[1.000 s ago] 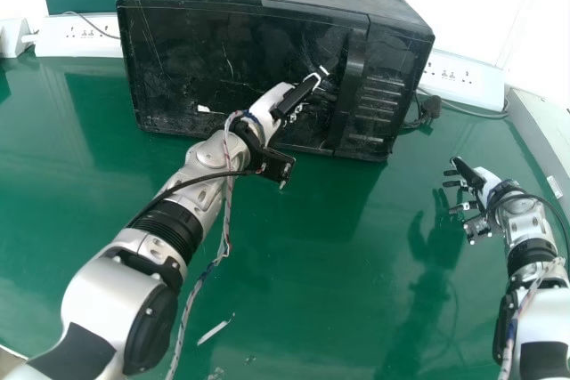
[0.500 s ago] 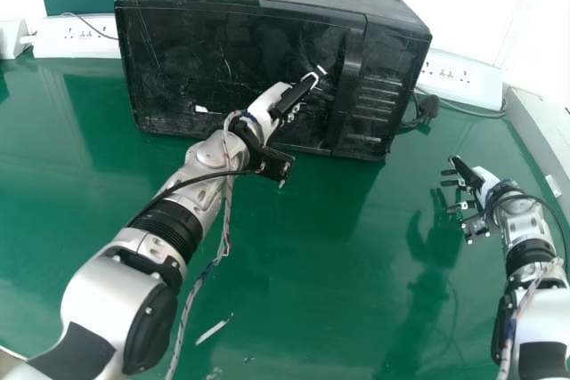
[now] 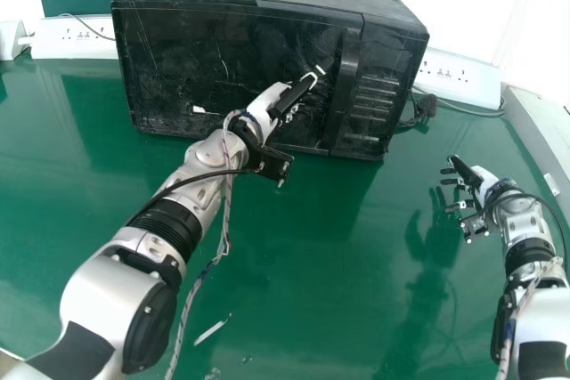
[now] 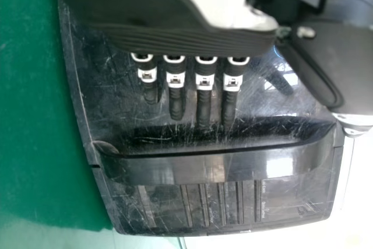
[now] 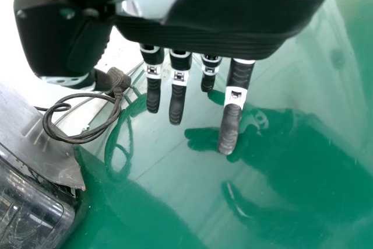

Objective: Open the door of oven

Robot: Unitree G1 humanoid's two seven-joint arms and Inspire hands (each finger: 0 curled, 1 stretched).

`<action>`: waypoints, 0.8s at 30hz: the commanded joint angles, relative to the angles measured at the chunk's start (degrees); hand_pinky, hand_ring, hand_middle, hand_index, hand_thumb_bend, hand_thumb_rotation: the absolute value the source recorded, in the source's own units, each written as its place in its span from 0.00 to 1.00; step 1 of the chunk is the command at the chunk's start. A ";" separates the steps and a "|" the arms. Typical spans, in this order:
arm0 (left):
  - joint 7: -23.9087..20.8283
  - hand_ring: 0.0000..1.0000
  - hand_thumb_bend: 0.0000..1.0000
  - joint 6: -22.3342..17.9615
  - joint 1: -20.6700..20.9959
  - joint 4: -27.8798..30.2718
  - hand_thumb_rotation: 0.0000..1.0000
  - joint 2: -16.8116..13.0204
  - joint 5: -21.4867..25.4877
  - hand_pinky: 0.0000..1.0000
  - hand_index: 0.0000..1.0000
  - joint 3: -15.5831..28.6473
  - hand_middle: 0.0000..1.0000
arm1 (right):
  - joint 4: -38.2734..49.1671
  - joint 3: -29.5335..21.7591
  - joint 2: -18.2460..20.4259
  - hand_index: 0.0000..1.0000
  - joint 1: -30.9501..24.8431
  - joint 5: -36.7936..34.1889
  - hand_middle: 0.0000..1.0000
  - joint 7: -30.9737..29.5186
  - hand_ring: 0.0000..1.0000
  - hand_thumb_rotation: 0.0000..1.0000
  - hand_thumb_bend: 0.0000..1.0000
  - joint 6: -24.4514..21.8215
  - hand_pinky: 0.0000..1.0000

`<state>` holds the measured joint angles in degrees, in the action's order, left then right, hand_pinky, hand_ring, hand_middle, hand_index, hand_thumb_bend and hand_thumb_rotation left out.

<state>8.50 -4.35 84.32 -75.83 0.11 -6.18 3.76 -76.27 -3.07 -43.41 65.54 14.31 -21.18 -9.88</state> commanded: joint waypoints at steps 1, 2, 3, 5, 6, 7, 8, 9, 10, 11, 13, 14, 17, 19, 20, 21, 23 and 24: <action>-0.71 0.87 1.00 0.34 0.77 -0.60 0.90 0.55 -0.01 0.74 0.95 0.38 0.90 | -1.43 0.48 1.77 0.85 -2.36 -0.13 0.80 -2.58 0.74 0.52 0.50 -1.08 0.60; -0.74 0.87 1.00 0.36 0.74 -0.61 0.90 0.53 0.02 0.75 0.95 0.41 0.91 | -1.42 0.75 1.73 0.84 -2.35 0.09 0.80 -2.85 0.74 0.51 0.51 -0.94 0.59; -0.76 0.87 1.00 0.35 0.72 -0.61 0.89 0.53 0.01 0.75 0.95 0.40 0.91 | -1.39 0.68 1.78 0.85 -2.36 -0.02 0.81 -2.58 0.75 0.53 0.52 -0.87 0.60; -0.56 0.87 1.00 0.33 0.74 -0.61 0.90 0.57 0.11 0.75 0.95 0.46 0.91 | -1.36 1.06 1.81 0.84 -2.33 0.25 0.80 -2.51 0.74 0.51 0.52 -0.64 0.60; -0.45 0.88 1.00 0.32 0.74 -0.61 0.89 0.64 0.18 0.75 0.95 0.50 0.91 | -1.40 1.31 1.79 0.84 -2.24 0.44 0.80 -2.76 0.74 0.52 0.52 -0.72 0.61; -0.31 0.88 1.00 0.30 0.74 -0.61 0.89 0.73 0.22 0.75 0.95 0.51 0.90 | -1.46 1.05 1.79 0.84 -2.18 0.16 0.81 -2.81 0.75 0.53 0.51 -1.00 0.63; -0.11 0.88 1.00 0.24 0.75 -0.60 0.90 0.83 0.25 0.75 0.94 0.51 0.90 | -1.52 0.65 1.84 0.84 -2.12 -0.26 0.81 -2.70 0.76 0.51 0.50 -1.50 0.66; 0.15 0.88 1.00 0.16 0.75 -0.59 0.90 0.92 0.28 0.75 0.94 0.49 0.89 | -1.51 0.82 1.79 0.85 -2.25 -0.12 0.82 -2.84 0.77 0.50 0.50 -1.20 0.68; 0.40 0.88 1.00 0.12 0.76 -0.57 0.89 1.04 0.38 0.76 0.94 0.54 0.90 | -1.48 0.78 1.83 0.85 -2.35 -0.12 0.82 -2.29 0.77 0.52 0.50 -1.09 0.67; 0.80 0.87 1.00 0.12 0.76 -0.55 0.89 1.16 0.61 0.76 0.95 0.69 0.89 | -1.40 0.68 1.94 0.83 -2.40 -0.19 0.80 -1.46 0.75 0.50 0.52 -0.96 0.66; 2.36 0.86 1.00 -0.07 0.66 -0.47 0.88 1.41 1.30 0.78 0.96 1.15 0.90 | -1.36 1.03 2.07 0.82 -2.23 0.16 0.79 -1.34 0.74 0.47 0.53 -1.07 0.63; 3.30 0.88 1.00 -0.33 0.56 -0.43 0.88 1.49 1.53 0.80 0.97 1.23 0.91 | -1.37 0.89 2.18 0.83 -2.18 0.05 0.79 -0.98 0.75 0.51 0.51 -1.22 0.64; 6.09 0.90 1.00 -0.98 0.35 -0.34 0.89 1.62 1.91 0.82 0.97 1.43 0.92 | -1.47 0.18 2.03 0.84 -2.21 -0.61 0.79 -1.95 0.76 0.49 0.48 -1.28 0.69; 7.38 0.89 1.00 -0.89 0.36 -0.33 0.89 1.79 2.28 0.81 0.95 1.92 0.91 | -1.48 0.36 1.90 0.83 -2.19 -0.42 0.80 -2.52 0.76 0.49 0.50 -1.27 0.69; 7.55 0.88 1.00 -0.86 0.42 -0.33 0.88 1.89 2.23 0.81 0.94 1.98 0.90 | -1.44 0.78 1.83 0.85 -2.20 0.00 0.82 -2.61 0.77 0.52 0.52 -1.05 0.70; 7.65 0.87 1.00 -0.86 0.47 -0.32 0.89 1.97 2.19 0.80 0.94 1.95 0.90 | -1.41 0.96 1.85 0.85 -2.20 0.16 0.82 -2.41 0.77 0.52 0.53 -1.03 0.68; 7.73 0.87 1.00 -0.78 0.65 -0.32 0.88 2.08 2.01 0.78 0.92 1.73 0.90 | -1.31 0.98 1.97 0.83 -2.35 0.11 0.79 -1.55 0.75 0.51 0.53 -0.60 0.66; 7.76 0.87 1.00 -0.74 0.76 -0.31 0.89 2.13 1.88 0.79 0.92 1.59 0.89 | -1.32 0.93 2.03 0.82 -2.30 0.01 0.78 -1.51 0.74 0.49 0.54 -0.76 0.65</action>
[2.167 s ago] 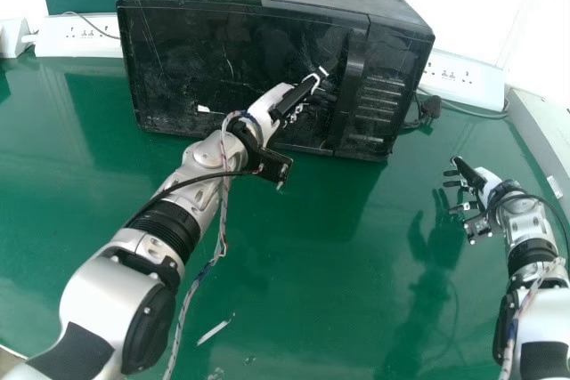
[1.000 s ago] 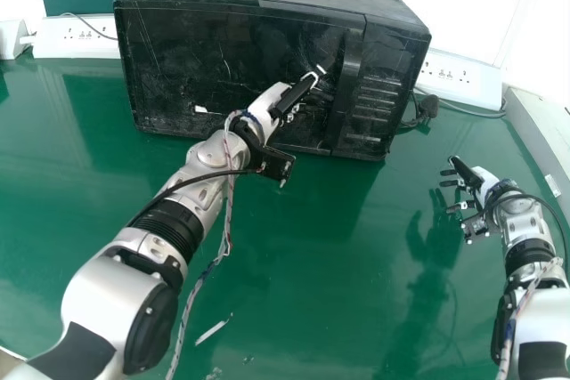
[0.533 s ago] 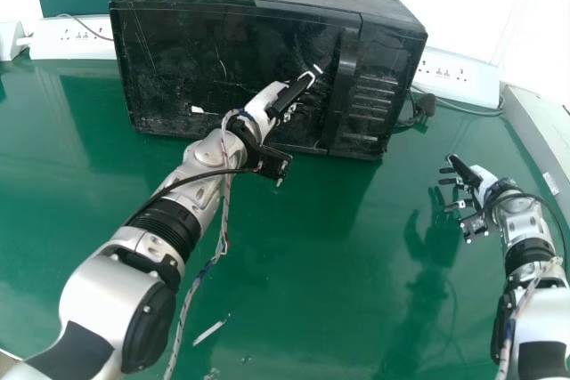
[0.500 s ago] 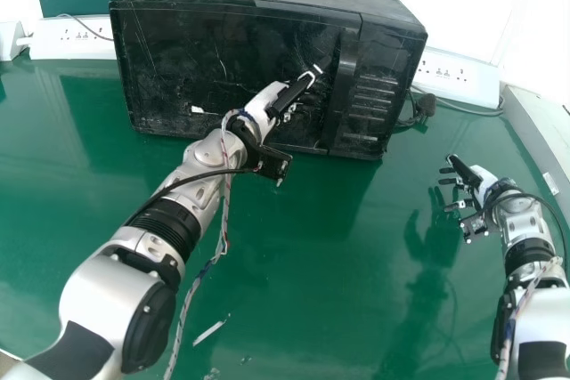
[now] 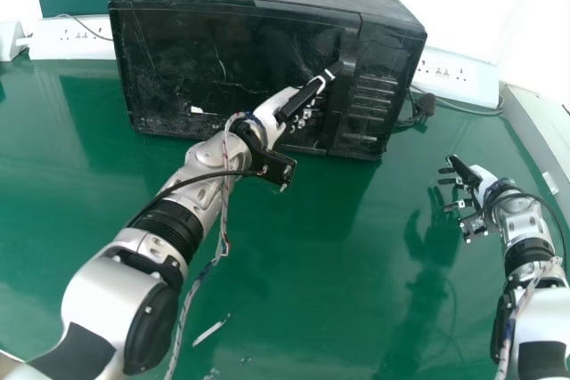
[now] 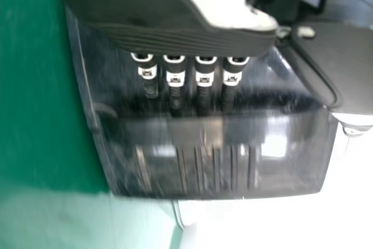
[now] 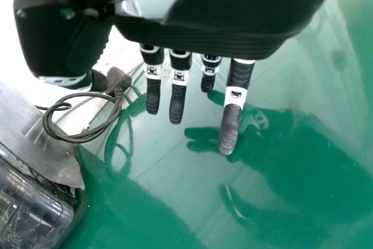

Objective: Open the door of oven

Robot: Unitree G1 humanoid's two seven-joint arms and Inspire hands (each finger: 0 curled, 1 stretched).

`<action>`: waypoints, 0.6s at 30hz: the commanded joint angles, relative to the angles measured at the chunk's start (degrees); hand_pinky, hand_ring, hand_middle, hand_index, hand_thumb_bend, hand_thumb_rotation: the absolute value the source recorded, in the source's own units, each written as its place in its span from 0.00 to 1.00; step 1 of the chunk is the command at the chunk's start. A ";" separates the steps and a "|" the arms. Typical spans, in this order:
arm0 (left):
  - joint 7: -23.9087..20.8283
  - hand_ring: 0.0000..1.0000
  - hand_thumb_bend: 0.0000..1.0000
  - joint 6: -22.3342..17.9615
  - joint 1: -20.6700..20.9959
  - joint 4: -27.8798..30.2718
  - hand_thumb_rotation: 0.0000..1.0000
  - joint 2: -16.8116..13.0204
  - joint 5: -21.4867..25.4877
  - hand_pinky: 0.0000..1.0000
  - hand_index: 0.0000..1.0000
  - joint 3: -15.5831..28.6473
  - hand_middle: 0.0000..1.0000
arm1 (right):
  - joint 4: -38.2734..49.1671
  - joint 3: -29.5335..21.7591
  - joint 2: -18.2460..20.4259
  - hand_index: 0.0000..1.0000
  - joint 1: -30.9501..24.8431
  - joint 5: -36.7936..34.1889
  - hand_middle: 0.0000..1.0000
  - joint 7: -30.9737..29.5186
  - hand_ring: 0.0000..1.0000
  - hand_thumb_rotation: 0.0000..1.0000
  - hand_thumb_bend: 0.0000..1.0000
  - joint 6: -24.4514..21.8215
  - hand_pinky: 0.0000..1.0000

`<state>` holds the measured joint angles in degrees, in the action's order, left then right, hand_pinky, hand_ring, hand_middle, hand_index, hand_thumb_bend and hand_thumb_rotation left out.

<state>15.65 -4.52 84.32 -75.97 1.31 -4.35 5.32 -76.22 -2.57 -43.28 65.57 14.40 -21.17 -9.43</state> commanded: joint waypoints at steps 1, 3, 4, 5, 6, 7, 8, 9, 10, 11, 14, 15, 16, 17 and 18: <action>0.64 0.87 1.00 -0.56 0.87 -0.17 0.89 1.00 -0.02 0.79 0.92 -0.03 0.89 | -1.42 0.41 1.91 0.82 -2.26 -0.12 0.78 -1.70 0.75 0.49 0.53 -1.38 0.66; 0.43 0.87 1.00 -0.51 1.21 -0.15 0.88 1.25 -0.10 0.78 0.88 -0.11 0.88 | -1.45 0.92 1.86 0.82 -2.27 0.37 0.77 -1.98 0.73 0.52 0.52 -1.08 0.65; 0.42 0.86 1.00 -0.55 1.40 -0.14 0.88 1.34 -0.23 0.77 0.87 -0.25 0.87 | -1.46 0.45 1.95 0.82 -2.30 -0.07 0.77 -1.52 0.73 0.52 0.52 -1.16 0.65; 0.39 0.86 1.00 -0.52 1.61 -0.15 0.88 1.46 -0.30 0.76 0.86 -0.32 0.87 | -1.50 0.37 1.98 0.81 -2.24 -0.18 0.76 -1.57 0.71 0.49 0.52 -1.43 0.63; 0.49 0.86 1.00 -0.71 1.75 -0.13 0.88 1.56 -0.41 0.76 0.86 -0.44 0.86 | -1.50 0.12 2.05 0.82 -2.19 -0.43 0.77 -1.28 0.73 0.51 0.52 -1.70 0.64; 0.62 0.86 1.00 -0.97 1.88 -0.12 0.88 1.65 -0.58 0.76 0.86 -0.61 0.86 | -1.49 0.07 2.03 0.82 -2.12 -0.50 0.77 -1.56 0.73 0.49 0.52 -1.79 0.64; 0.70 0.86 1.00 -1.12 2.05 -0.11 0.89 1.78 -0.64 0.75 0.87 -0.70 0.86 | -1.48 -0.08 1.97 0.83 -2.17 -0.65 0.78 -1.95 0.74 0.50 0.53 -1.59 0.65; 0.70 0.86 1.00 -1.19 2.21 -0.10 0.89 1.90 -0.73 0.76 0.87 -0.78 0.86 | -1.48 -0.19 1.95 0.83 -2.18 -0.72 0.79 -2.14 0.75 0.49 0.52 -1.53 0.67; 0.71 0.86 1.00 -1.19 2.35 -0.10 0.89 2.02 -0.75 0.76 0.87 -0.78 0.86 | -1.47 -0.36 1.96 0.83 -2.22 -0.85 0.79 -2.13 0.76 0.49 0.52 -1.48 0.69; 0.72 0.86 1.00 -1.11 2.50 -0.10 0.89 2.14 -0.75 0.76 0.87 -0.72 0.86 | -1.47 -0.46 2.00 0.83 -2.25 -0.88 0.79 -1.90 0.76 0.48 0.52 -1.47 0.68; 0.85 0.86 1.00 -0.80 2.98 -0.08 0.88 2.51 -0.53 0.75 0.86 -0.29 0.85 | -1.52 -0.39 2.12 0.84 -2.29 -0.63 0.78 -1.43 0.72 0.49 0.50 -1.42 0.62; 1.08 0.85 1.00 -0.67 3.14 -0.07 0.88 2.62 -0.34 0.76 0.86 -0.09 0.85 | -1.49 -0.20 2.12 0.85 -2.31 -0.43 0.78 -1.34 0.72 0.48 0.52 -1.25 0.61; 1.34 0.85 1.00 -0.66 3.29 -0.06 0.88 2.71 -0.20 0.76 0.86 0.04 0.85 | -1.45 -0.02 2.10 0.85 -2.32 -0.24 0.78 -1.16 0.72 0.49 0.54 -1.10 0.62; 1.59 0.84 1.00 -0.72 3.42 -0.03 0.88 2.79 -0.14 0.76 0.85 0.11 0.84 | -1.45 -0.01 2.05 0.86 -2.33 -0.25 0.78 -1.26 0.72 0.49 0.54 -1.08 0.63; 1.75 0.83 1.00 -0.76 3.55 -0.02 0.87 2.88 -0.12 0.75 0.85 0.14 0.83 | -1.47 -0.10 2.02 0.87 -2.30 -0.36 0.79 -1.38 0.73 0.49 0.55 -1.21 0.65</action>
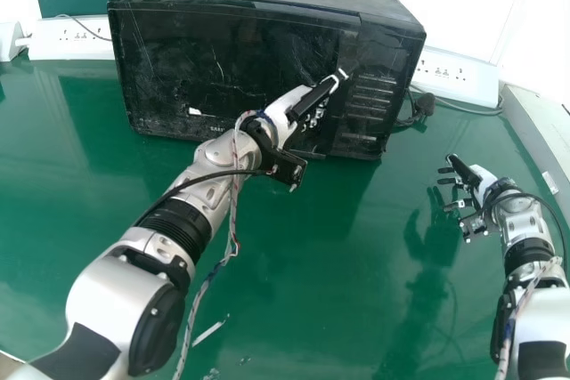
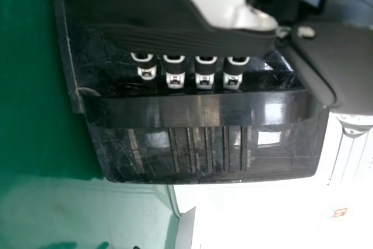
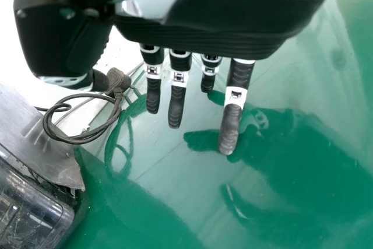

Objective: Open the door of oven

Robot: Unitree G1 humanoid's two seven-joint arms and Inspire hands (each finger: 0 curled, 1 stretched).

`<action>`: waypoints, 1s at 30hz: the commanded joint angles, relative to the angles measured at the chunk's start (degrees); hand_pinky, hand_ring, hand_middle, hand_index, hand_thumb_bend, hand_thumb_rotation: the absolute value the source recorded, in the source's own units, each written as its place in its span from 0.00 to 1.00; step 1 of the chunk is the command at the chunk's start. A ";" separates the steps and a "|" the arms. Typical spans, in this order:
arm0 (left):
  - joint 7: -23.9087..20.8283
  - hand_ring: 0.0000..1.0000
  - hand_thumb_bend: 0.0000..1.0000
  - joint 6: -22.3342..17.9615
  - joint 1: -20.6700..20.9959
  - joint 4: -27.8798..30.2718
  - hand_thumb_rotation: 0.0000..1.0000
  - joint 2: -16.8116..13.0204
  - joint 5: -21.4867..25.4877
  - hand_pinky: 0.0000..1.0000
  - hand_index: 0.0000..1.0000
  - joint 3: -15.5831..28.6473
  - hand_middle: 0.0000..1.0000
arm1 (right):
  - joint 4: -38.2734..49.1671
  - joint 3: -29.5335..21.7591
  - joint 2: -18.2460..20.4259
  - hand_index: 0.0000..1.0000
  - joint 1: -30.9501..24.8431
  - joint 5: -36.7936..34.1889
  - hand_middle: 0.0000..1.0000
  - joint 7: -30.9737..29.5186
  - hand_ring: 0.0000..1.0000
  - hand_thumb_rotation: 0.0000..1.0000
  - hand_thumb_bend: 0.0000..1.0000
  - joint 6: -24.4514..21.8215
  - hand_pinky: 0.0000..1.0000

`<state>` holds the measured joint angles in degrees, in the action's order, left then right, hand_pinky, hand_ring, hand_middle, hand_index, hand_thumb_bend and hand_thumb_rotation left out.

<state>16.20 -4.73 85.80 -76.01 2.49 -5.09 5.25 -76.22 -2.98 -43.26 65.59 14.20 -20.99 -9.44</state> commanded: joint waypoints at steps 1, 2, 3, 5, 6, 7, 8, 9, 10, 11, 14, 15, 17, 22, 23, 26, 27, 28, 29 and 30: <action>1.31 0.82 1.00 -0.61 2.19 0.03 0.87 1.77 0.57 0.75 0.85 0.18 0.82 | -1.48 0.28 2.01 0.87 -2.28 -0.21 0.80 -1.53 0.74 0.49 0.56 -1.34 0.65; 1.46 0.81 1.00 -0.71 2.28 0.02 0.87 1.81 0.47 0.74 0.84 0.10 0.81 | -1.49 0.23 2.04 0.86 -2.27 -0.26 0.79 -1.49 0.73 0.49 0.57 -1.42 0.62; 1.68 0.80 1.00 -0.79 2.36 0.00 0.87 1.82 0.36 0.73 0.84 0.00 0.81 | -1.50 0.10 2.06 0.86 -2.30 -0.40 0.79 -1.57 0.73 0.49 0.57 -1.43 0.62; 2.11 0.80 1.00 -0.91 2.48 -0.02 0.87 1.83 0.15 0.73 0.85 -0.21 0.80 | -1.49 -0.17 2.03 0.88 -2.35 -0.67 0.82 -2.06 0.76 0.49 0.55 -1.31 0.66; 2.31 0.79 1.00 -0.88 2.52 -0.02 0.87 1.85 0.16 0.73 0.85 -0.20 0.80 | -1.48 -0.29 2.02 0.89 -2.36 -0.78 0.83 -2.26 0.77 0.49 0.55 -1.30 0.68; 2.52 0.79 1.00 -0.86 2.51 0.00 0.87 1.89 0.24 0.73 0.85 -0.14 0.79 | -1.46 -0.15 1.99 0.89 -2.41 -0.61 0.84 -2.29 0.78 0.49 0.55 -1.03 0.70; 2.76 0.78 1.00 -0.83 2.48 0.00 0.87 1.92 0.37 0.73 0.84 -0.02 0.78 | -1.44 0.02 2.00 0.88 -2.42 -0.42 0.82 -2.17 0.77 0.49 0.55 -0.86 0.69; 2.92 0.77 1.00 -0.78 2.46 0.01 0.87 1.97 0.49 0.73 0.84 0.09 0.78 | -1.43 0.15 2.06 0.87 -2.40 -0.24 0.79 -1.72 0.75 0.49 0.54 -0.88 0.67; 3.00 0.77 1.00 -0.75 2.44 0.02 0.86 2.03 0.56 0.73 0.83 0.16 0.77 | -1.46 0.31 2.12 0.86 -2.38 -0.04 0.78 -1.24 0.72 0.49 0.53 -1.01 0.64; 3.02 0.76 1.00 -0.71 2.44 0.03 0.86 2.10 0.61 0.73 0.83 0.20 0.77 | -1.50 0.47 2.14 0.86 -2.35 0.12 0.78 -1.11 0.71 0.50 0.53 -1.12 0.63; 2.91 0.74 1.00 -0.72 2.42 0.05 0.86 2.35 0.59 0.73 0.81 0.18 0.76 | -1.50 0.06 2.02 0.88 -2.35 -0.36 0.80 -1.74 0.73 0.51 0.51 -1.11 0.65; 2.99 0.73 1.00 -0.88 2.39 0.06 0.86 2.40 0.51 0.73 0.80 0.10 0.76 | -1.50 -0.07 1.99 0.87 -2.33 -0.49 0.79 -1.86 0.73 0.50 0.52 -1.19 0.66; 3.24 0.73 1.00 -1.23 2.33 0.08 0.86 2.49 0.33 0.73 0.80 -0.09 0.76 | -1.48 -0.10 1.92 0.87 -2.31 -0.49 0.80 -2.06 0.73 0.50 0.53 -1.14 0.66; 3.92 0.73 1.00 -1.69 2.01 0.04 0.86 2.81 -0.01 0.74 0.80 -0.49 0.77 | -1.46 -0.47 2.04 0.88 -2.39 -0.73 0.80 -1.57 0.74 0.47 0.56 -1.17 0.66; 4.06 0.73 1.00 -1.68 1.92 0.02 0.86 2.88 0.05 0.74 0.80 -0.45 0.77 | -1.47 -0.57 2.07 0.88 -2.44 -0.75 0.80 -1.36 0.74 0.48 0.55 -1.13 0.65; 4.31 0.72 1.00 -1.34 1.83 -0.03 0.85 3.22 0.37 0.75 0.80 -0.17 0.77 | -1.45 -0.77 2.10 0.85 -2.57 -0.80 0.78 -1.04 0.73 0.46 0.54 -0.90 0.63; 4.51 0.73 1.00 -1.34 1.81 -0.01 0.84 3.39 0.51 0.74 0.81 -0.07 0.78 | -1.45 -0.62 2.00 0.85 -2.52 -0.64 0.80 -1.68 0.74 0.47 0.54 -0.93 0.64; 4.86 0.74 1.00 -1.43 1.76 0.01 0.84 3.54 0.58 0.73 0.81 -0.06 0.79 | -1.47 -0.65 1.99 0.85 -2.44 -0.64 0.81 -1.79 0.75 0.49 0.54 -1.20 0.65; 5.21 0.75 1.00 -1.74 1.65 0.03 0.84 3.67 0.49 0.73 0.83 -0.20 0.79 | -1.45 -0.57 2.02 0.84 -2.45 -0.53 0.80 -1.52 0.75 0.49 0.53 -1.15 0.66; 5.51 0.76 1.00 -2.15 1.52 0.04 0.84 3.76 0.20 0.72 0.84 -0.52 0.81 | -1.40 -0.57 2.05 0.85 -2.56 -0.51 0.80 -1.30 0.74 0.49 0.53 -0.82 0.65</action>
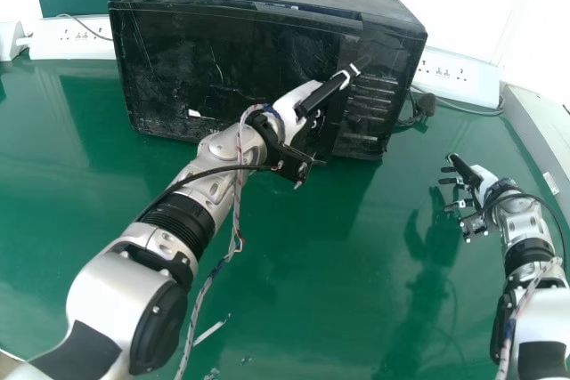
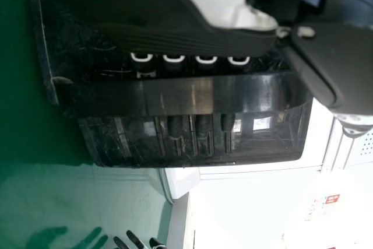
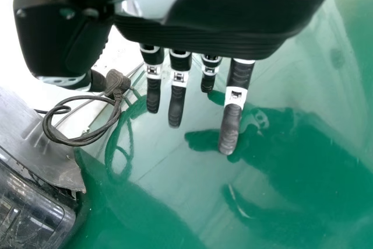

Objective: Open the door of oven

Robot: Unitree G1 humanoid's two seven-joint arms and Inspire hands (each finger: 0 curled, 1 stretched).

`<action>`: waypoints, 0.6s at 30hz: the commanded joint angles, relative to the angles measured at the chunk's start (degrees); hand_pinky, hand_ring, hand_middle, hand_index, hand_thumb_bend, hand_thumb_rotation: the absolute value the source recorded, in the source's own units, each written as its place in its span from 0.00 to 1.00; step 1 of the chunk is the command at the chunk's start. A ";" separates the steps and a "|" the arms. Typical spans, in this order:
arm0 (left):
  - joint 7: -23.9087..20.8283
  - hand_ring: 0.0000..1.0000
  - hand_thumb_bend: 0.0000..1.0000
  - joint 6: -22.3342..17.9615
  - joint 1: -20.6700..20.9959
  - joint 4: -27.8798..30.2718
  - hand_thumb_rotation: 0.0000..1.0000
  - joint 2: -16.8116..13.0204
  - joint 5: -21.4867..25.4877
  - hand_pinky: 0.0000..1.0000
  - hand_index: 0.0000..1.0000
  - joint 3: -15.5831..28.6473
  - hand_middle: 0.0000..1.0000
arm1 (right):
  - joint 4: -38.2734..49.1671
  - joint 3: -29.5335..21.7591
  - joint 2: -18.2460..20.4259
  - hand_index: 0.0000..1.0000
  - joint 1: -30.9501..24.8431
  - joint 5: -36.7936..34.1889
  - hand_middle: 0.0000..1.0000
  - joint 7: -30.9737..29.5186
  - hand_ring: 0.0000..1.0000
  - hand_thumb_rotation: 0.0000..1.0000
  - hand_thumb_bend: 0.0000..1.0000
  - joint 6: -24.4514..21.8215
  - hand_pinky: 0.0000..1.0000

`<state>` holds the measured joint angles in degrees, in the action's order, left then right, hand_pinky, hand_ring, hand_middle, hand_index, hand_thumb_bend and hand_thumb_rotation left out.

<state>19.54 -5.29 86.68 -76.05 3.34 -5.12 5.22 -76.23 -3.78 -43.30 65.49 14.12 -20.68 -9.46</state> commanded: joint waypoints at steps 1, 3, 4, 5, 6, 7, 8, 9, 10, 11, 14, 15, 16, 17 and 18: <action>2.31 0.76 1.00 -2.00 0.48 0.07 0.85 3.00 -0.07 0.71 0.86 -0.78 0.81 | -1.35 0.29 2.07 0.85 -2.55 -0.39 0.79 -1.81 0.73 0.47 0.52 -0.42 0.63; 2.41 0.76 1.00 -2.56 0.21 0.05 0.85 3.16 -0.45 0.69 0.87 -1.15 0.82 | -1.32 0.25 2.06 0.87 -2.61 -0.45 0.80 -1.88 0.73 0.47 0.52 -0.18 0.64; 2.38 0.76 1.00 -2.69 0.13 0.02 0.86 3.25 -0.56 0.69 0.87 -1.20 0.82 | -1.32 0.30 2.09 0.87 -2.53 -0.41 0.80 -1.74 0.73 0.47 0.53 -0.41 0.65; 2.35 0.76 1.00 -2.71 0.09 0.00 0.86 3.32 -0.61 0.69 0.87 -1.20 0.82 | -1.34 0.34 2.10 0.86 -2.45 -0.35 0.79 -1.57 0.73 0.47 0.53 -0.68 0.65; 2.48 0.76 1.00 -2.76 0.04 -0.02 0.86 3.38 -0.57 0.68 0.86 -1.15 0.82 | -1.37 0.30 2.14 0.86 -2.48 -0.36 0.79 -1.32 0.73 0.48 0.54 -0.81 0.64; 2.68 0.75 1.00 -2.67 0.03 -0.04 0.85 3.44 -0.37 0.67 0.86 -0.97 0.82 | -1.41 0.37 2.15 0.86 -2.51 -0.27 0.80 -1.09 0.73 0.47 0.53 -0.93 0.64; 2.91 0.75 1.00 -2.50 0.04 -0.03 0.85 3.54 -0.01 0.66 0.86 -0.66 0.82 | -1.45 0.19 2.14 0.86 -2.54 -0.42 0.80 -0.98 0.74 0.48 0.54 -1.10 0.64; 3.37 0.74 1.00 -2.47 0.04 -0.03 0.84 3.60 0.31 0.65 0.85 -0.38 0.81 | -1.46 0.13 2.12 0.86 -2.54 -0.47 0.79 -0.96 0.73 0.47 0.56 -1.18 0.64; 3.93 0.75 1.00 -2.54 0.00 -0.01 0.84 3.66 0.65 0.65 0.86 -0.09 0.82 | -1.46 0.60 2.03 0.85 -2.46 -0.06 0.79 -1.42 0.73 0.46 0.56 -1.12 0.65; 4.42 0.75 1.00 -2.67 -0.07 0.03 0.84 3.73 0.87 0.64 0.86 0.10 0.82 | -1.46 1.00 1.96 0.83 -2.35 0.27 0.78 -1.98 0.73 0.49 0.55 -1.19 0.66; 5.60 0.74 1.00 -2.80 -0.27 0.08 0.83 3.92 1.26 0.62 0.85 0.40 0.82 | -1.39 1.23 2.12 0.82 -2.44 0.37 0.78 -1.43 0.73 0.48 0.54 -0.85 0.65; 5.98 0.73 1.00 -2.72 -0.35 0.07 0.83 3.96 1.46 0.61 0.84 0.51 0.81 | -1.39 1.19 2.18 0.82 -2.43 0.30 0.77 -1.13 0.72 0.49 0.53 -0.99 0.64; 6.29 0.72 1.00 -2.59 -0.42 0.07 0.82 4.00 1.68 0.60 0.83 0.59 0.81 | -1.42 1.11 2.19 0.83 -2.38 0.19 0.77 -1.24 0.72 0.48 0.54 -1.25 0.65; 6.63 0.71 1.00 -2.41 -0.46 0.07 0.82 4.02 1.94 0.59 0.81 0.69 0.80 | -1.44 1.00 2.23 0.82 -2.43 0.06 0.76 -1.20 0.72 0.49 0.54 -1.27 0.66; 6.86 0.70 1.00 -2.28 -0.51 0.07 0.82 4.07 2.23 0.58 0.80 0.85 0.79 | -1.47 0.90 2.24 0.85 -2.45 -0.03 0.79 -1.24 0.74 0.48 0.55 -1.30 0.68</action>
<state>22.90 -6.49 85.96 -76.16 3.54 -3.79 6.03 -76.26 -3.05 -43.53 65.33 14.62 -20.11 -9.75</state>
